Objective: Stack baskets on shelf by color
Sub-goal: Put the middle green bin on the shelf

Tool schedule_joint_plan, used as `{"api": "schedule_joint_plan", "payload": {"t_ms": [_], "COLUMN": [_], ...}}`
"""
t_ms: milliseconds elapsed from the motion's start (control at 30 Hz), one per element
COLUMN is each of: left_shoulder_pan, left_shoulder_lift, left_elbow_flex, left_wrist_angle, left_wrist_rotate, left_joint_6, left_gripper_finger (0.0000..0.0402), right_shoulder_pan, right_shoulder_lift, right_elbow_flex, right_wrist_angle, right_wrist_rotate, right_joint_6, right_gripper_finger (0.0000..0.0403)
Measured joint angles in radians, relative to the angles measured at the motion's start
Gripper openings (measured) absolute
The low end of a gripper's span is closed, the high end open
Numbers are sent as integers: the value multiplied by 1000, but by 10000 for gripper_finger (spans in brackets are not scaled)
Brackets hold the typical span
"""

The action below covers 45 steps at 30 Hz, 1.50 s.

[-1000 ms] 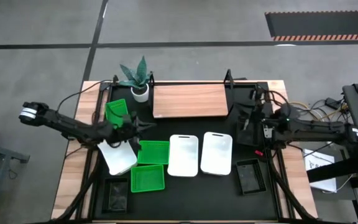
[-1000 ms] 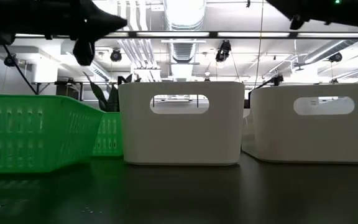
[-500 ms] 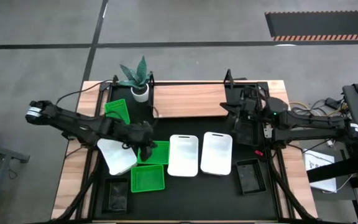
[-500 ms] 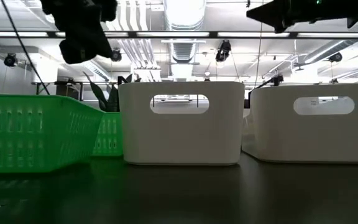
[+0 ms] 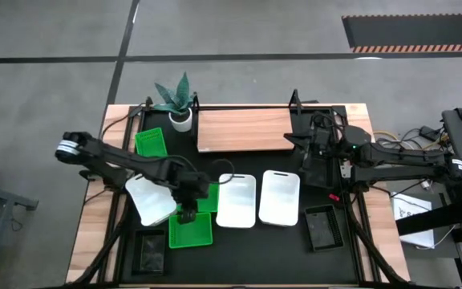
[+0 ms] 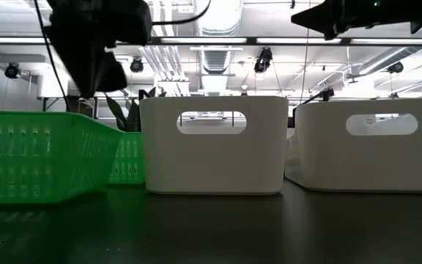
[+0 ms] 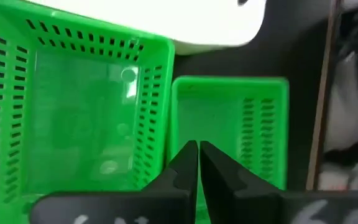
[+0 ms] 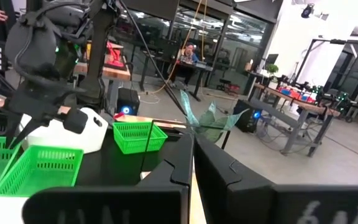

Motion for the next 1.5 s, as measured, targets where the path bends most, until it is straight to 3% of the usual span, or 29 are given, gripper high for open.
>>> {"api": "schedule_joint_plan", "payload": {"t_ms": [200, 467, 1500], "left_shoulder_pan": [0, 0, 0], "left_shoulder_lift": [34, 67, 75], "left_elbow_flex": [-22, -25, -107], "left_wrist_angle": [-21, -23, -23], "left_wrist_rotate": [-21, -26, -94], "left_joint_6": [95, 108, 153], "left_gripper_finger": [54, 113, 116], "right_shoulder_pan": [0, 0, 0], "right_shoulder_lift": [0, 0, 0], "right_elbow_flex": [0, 0, 0], "right_wrist_angle": [-2, -7, -17], "right_wrist_rotate": [0, 0, 0], "right_joint_6": [-15, -17, -15], "right_gripper_finger": [9, 9, 9]}}
